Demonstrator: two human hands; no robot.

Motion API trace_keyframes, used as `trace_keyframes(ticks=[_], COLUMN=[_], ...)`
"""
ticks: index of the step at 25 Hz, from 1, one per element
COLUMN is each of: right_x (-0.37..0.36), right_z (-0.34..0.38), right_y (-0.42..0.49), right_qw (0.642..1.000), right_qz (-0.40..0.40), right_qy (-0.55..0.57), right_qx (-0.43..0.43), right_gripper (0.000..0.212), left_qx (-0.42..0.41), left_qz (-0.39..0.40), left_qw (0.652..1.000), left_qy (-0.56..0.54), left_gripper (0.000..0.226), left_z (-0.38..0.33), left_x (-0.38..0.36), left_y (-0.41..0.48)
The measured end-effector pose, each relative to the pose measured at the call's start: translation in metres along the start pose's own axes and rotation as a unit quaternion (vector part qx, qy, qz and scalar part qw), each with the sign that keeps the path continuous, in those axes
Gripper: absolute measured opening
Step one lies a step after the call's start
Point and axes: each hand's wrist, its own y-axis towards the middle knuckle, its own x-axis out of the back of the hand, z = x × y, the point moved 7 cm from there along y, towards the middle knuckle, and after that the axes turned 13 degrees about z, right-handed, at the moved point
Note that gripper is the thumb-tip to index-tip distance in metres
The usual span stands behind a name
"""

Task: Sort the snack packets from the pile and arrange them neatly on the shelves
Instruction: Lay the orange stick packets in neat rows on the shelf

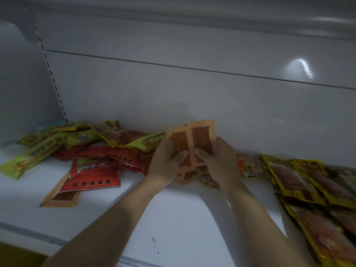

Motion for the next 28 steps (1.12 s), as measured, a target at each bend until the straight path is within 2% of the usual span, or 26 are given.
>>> trace_keyframes(ticks=[3,5,7,9,11,14,17,19,23,28], right_x=[0.022,0.035,0.038,0.031,0.025,0.034,0.031,0.02,0.005,0.009], right_z=[-0.008,-0.012,-0.018,-0.015,-0.01,-0.012,-0.015,-0.02,-0.029,-0.024], right_y=[0.001,0.0,0.001,0.002,0.002,0.007,0.008,0.009,0.01,0.008], right_qw=[0.995,0.992,0.991,0.993,0.985,0.98,0.97,0.959,0.93,0.927], right_qz=[-0.088,-0.118,-0.115,-0.074,-0.045,-0.067,-0.058,-0.015,0.04,0.008], right_qy=[-0.013,-0.016,-0.006,-0.062,-0.155,-0.173,-0.212,-0.254,-0.336,-0.352], right_qx=[-0.035,-0.053,-0.07,-0.073,-0.066,-0.079,-0.108,-0.124,-0.141,-0.129], right_gripper=[0.017,0.02,0.027,0.022,0.019,0.023,0.033,0.039,0.05,0.048], left_qx=[0.017,0.046,0.096,0.151,0.196,0.206,0.204,0.214,0.206,0.159], left_qz=[-0.068,-0.087,-0.061,-0.02,0.016,0.038,0.047,0.065,0.061,0.033], left_qw=[0.994,0.98,0.966,0.949,0.908,0.833,0.802,0.8,0.827,0.917], left_qy=[0.086,0.172,0.233,0.276,0.371,0.513,0.559,0.557,0.519,0.365], left_gripper=[0.033,0.031,0.033,0.036,0.041,0.059,0.064,0.061,0.063,0.062], left_z=[-0.006,-0.009,-0.004,0.003,0.003,-0.004,-0.005,-0.003,-0.004,0.0], left_x=[0.019,0.024,0.019,0.01,0.002,-0.011,-0.022,-0.025,-0.024,-0.014], left_y=[-0.001,-0.004,-0.005,-0.009,-0.012,-0.014,-0.013,-0.013,-0.011,-0.007])
